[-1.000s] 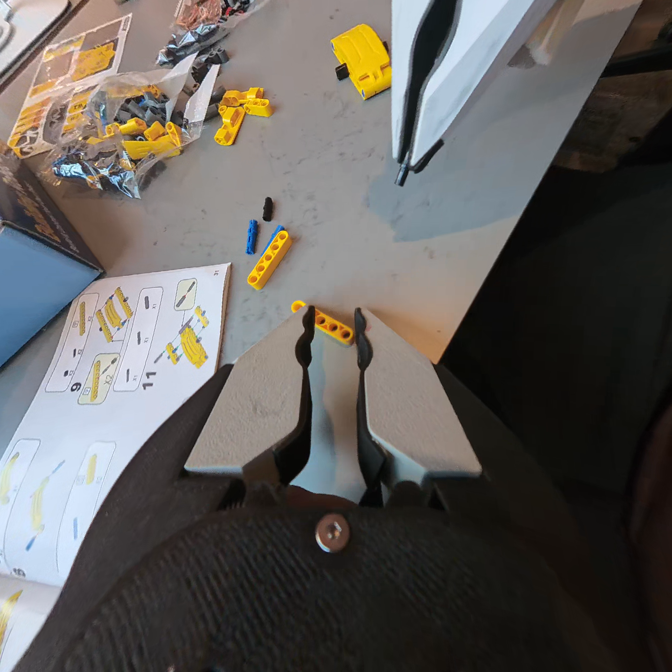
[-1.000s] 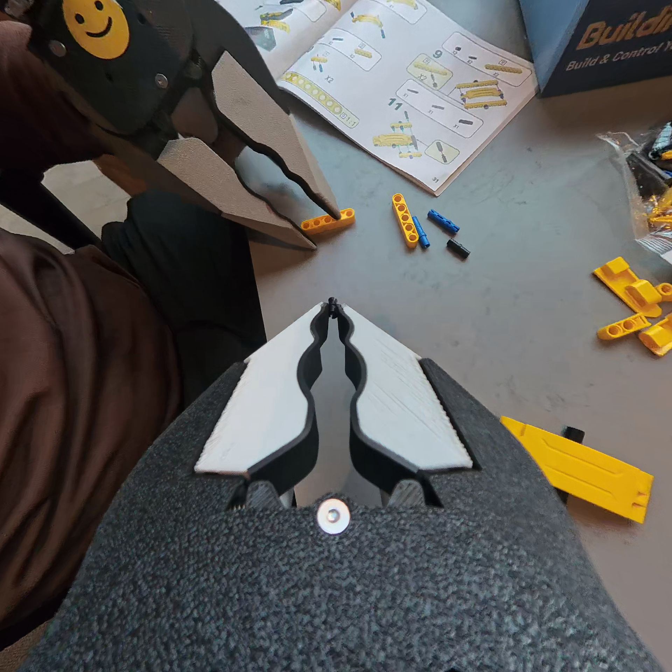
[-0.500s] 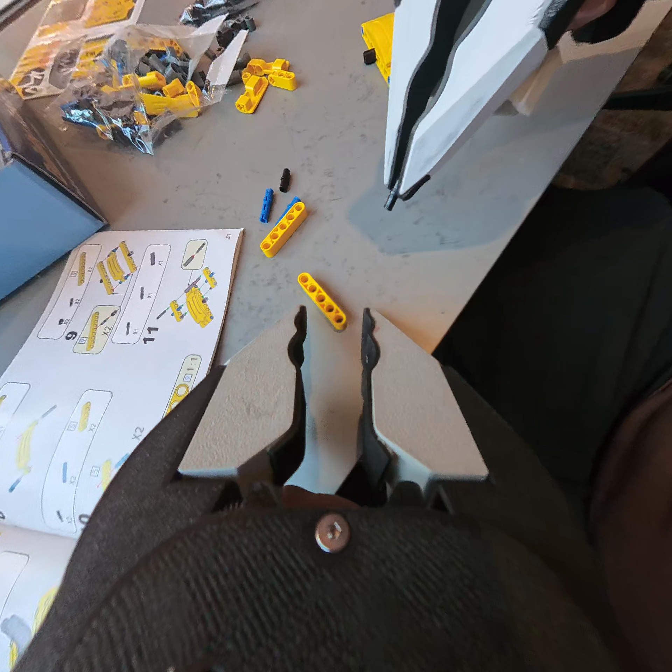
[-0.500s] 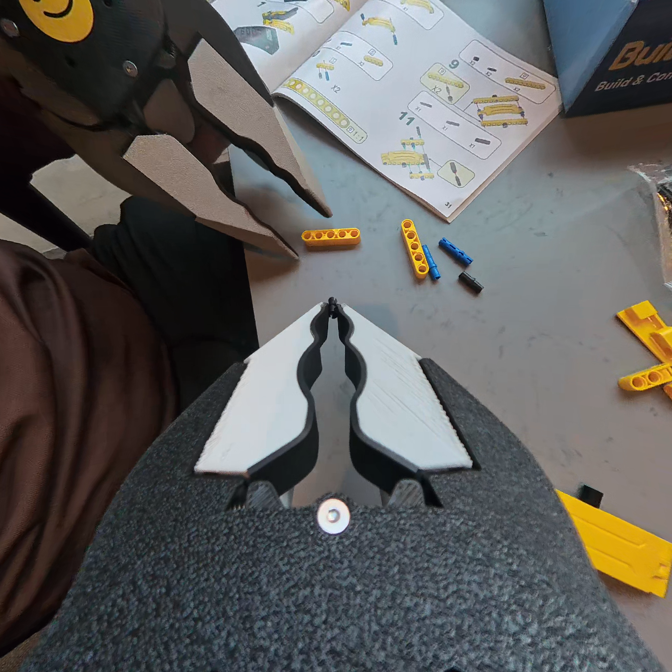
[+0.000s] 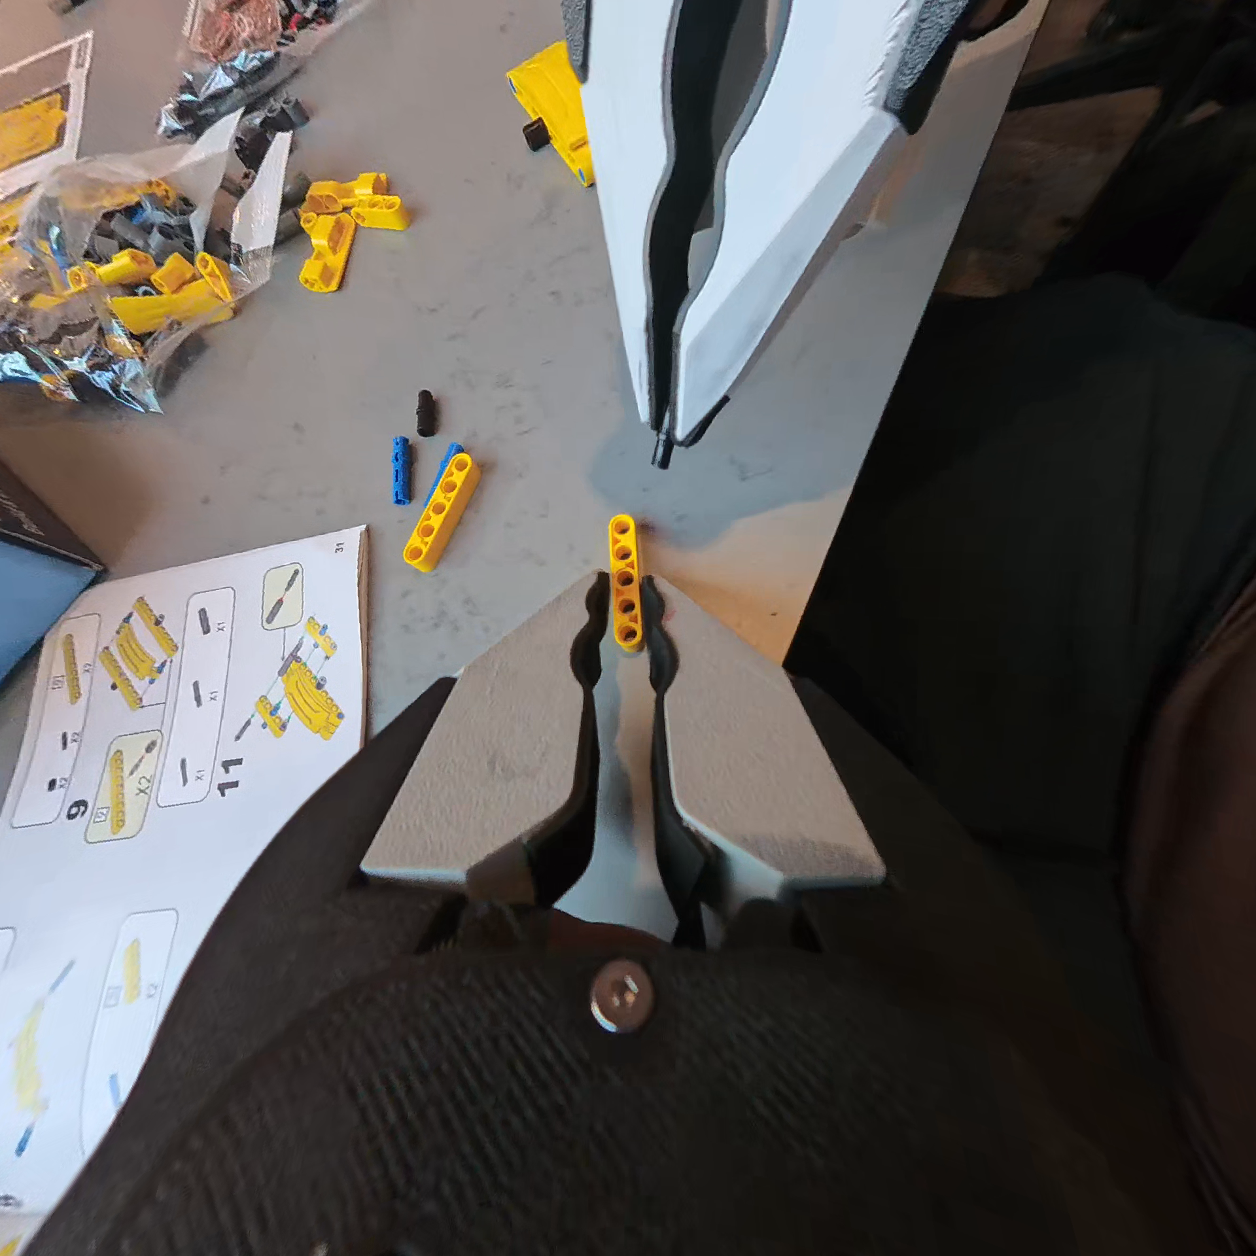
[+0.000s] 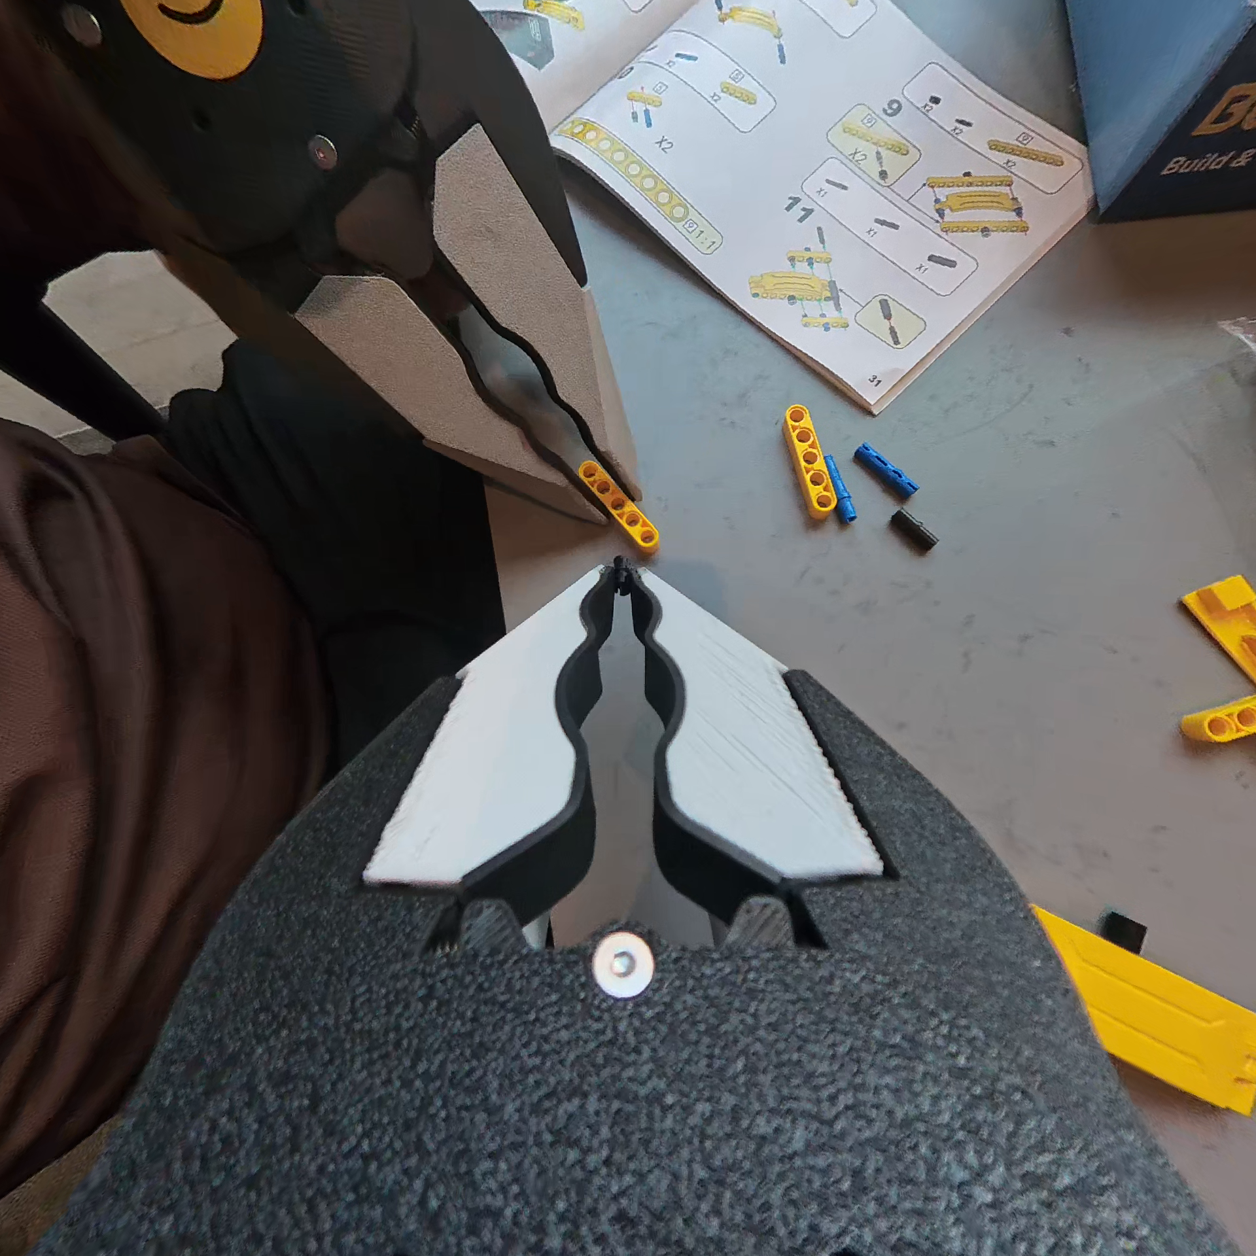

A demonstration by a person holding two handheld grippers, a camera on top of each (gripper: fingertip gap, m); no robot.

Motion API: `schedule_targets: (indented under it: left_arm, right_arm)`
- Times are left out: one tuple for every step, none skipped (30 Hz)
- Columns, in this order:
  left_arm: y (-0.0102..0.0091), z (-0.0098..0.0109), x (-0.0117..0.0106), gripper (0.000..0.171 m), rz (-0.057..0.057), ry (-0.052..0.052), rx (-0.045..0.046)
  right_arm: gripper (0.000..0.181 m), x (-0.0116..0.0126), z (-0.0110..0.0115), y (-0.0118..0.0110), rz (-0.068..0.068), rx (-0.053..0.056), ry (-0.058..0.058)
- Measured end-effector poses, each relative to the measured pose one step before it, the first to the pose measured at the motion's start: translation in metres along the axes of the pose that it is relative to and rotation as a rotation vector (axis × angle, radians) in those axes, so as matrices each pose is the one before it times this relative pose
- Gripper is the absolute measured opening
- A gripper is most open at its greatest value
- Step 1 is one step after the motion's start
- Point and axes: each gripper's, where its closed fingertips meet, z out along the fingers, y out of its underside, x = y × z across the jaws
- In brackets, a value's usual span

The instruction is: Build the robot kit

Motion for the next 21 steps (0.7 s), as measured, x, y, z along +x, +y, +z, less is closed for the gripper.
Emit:
schedule_targets:
  left_arm:
    - [0.00019,-0.00033,-0.00063,0.007,0.0055,-0.0098,-0.00057]
    - [0.00049,-0.00075,-0.00084,0.008,0.0041,-0.0084,0.00031]
    - [0.00056,-0.00068,-0.00037,0.009,0.0019,-0.0038,0.00173]
    - [0.00035,-0.00026,0.0008,0.008,0.0021,0.0064,0.00383]
    - [-0.00008,0.00011,0.00011,0.007,-0.0017,0.0053,0.00429]
    - [-0.00015,0.00015,-0.00071,0.008,-0.0033,0.002,0.00095]
    - [-0.00002,-0.00003,-0.00182,0.012,-0.0032,-0.0045,-0.00349]
    - [0.00004,-0.00036,-0.00251,0.017,-0.002,-0.011,-0.00688]
    - [-0.00096,-0.0009,-0.00047,0.025,-0.0023,-0.0025,-0.00103]
    - [-0.00336,-0.00154,0.00226,0.025,-0.003,0.0078,0.01531]
    - [-0.0051,-0.00161,0.0039,0.022,0.0077,0.0111,0.02795]
    - [-0.00487,-0.0014,0.00339,0.017,0.0265,0.0005,0.02803]
    - [-0.0033,-0.00047,-0.00047,0.014,0.0366,-0.0278,0.01701]
    - [-0.00185,0.00026,-0.00245,0.013,0.0431,-0.0425,0.00668]
    - [-0.00213,0.00038,-0.00099,0.013,0.0468,-0.0353,0.01065]
    - [-0.00258,0.00012,-0.00079,0.012,0.0384,-0.0334,0.01469]
    - [-0.00296,-0.00028,-0.00075,0.011,0.0262,-0.0298,0.01571]
    - [-0.0038,-0.00077,-0.00013,0.01,0.0183,-0.0234,0.02104]
    - [-0.00419,-0.0011,-0.00038,0.007,0.0135,-0.0222,0.02317]
    - [-0.00341,-0.0009,-0.0007,0.004,0.0126,-0.0217,0.0179]
    - [-0.00107,-0.00025,-0.00147,0.004,0.0164,-0.0246,0.00328]
  right_arm:
    - [0.004,0.00028,0.00077,-0.00015,-0.0003,-0.002,-0.0012]
    - [0.004,0.0001,0.00069,-0.00032,0.0001,-0.0024,-0.0015]
    - [0.004,-0.00009,0.00068,-0.00015,-0.0005,-0.0042,-0.0018]
    - [0.004,0.00012,0.00088,-0.00009,-0.0024,-0.0057,-0.0004]
    - [0.004,0.00055,0.00092,0.00008,-0.0025,-0.007,0.0023]
    - [0.004,0.00035,0.00102,0.00033,-0.0018,-0.0084,0.001]
    - [0.004,0.00017,0.00111,0.0002,-0.0017,-0.0077,0.0011]
    - [0.004,0.00028,0.001,0.00006,-0.0022,-0.0056,0.0029]
    - [0.004,-0.00023,0.0007,-0.00037,-0.0018,-0.0024,0.001]
    - [0.004,-0.00123,0.00025,-0.00121,-0.0002,0.0023,-0.0042]
    - [0.004,-0.00194,-0.00017,-0.00195,0.0036,0.0081,-0.0105]
    - [0.004,-0.0022,-0.0006,-0.00249,0.0094,0.0113,-0.0157]
    - [0.004,-0.00182,-0.00074,-0.00281,0.0142,0.0141,-0.0179]
    - [0.004,-0.00122,-0.00094,-0.00308,0.0176,0.0168,-0.0176]
    - [0.004,-0.0007,-0.00079,-0.00279,0.0194,0.0156,-0.0154]
    - [0.004,-0.00035,-0.00064,-0.00218,0.0186,0.0132,-0.0138]
    - [0.004,-0.00056,-0.00058,-0.00162,0.0173,0.0109,-0.0134]
    - [0.004,-0.00074,-0.00045,-0.00127,0.0167,0.0101,-0.0133]
    - [0.004,-0.00089,-0.0005,-0.00087,0.0166,0.0091,-0.0131]
    - [0.004,-0.00072,-0.00049,-0.00065,0.0161,0.0087,-0.0124]
    - [0.004,-0.00057,-0.00077,-0.00077,0.017,0.0101,-0.0116]
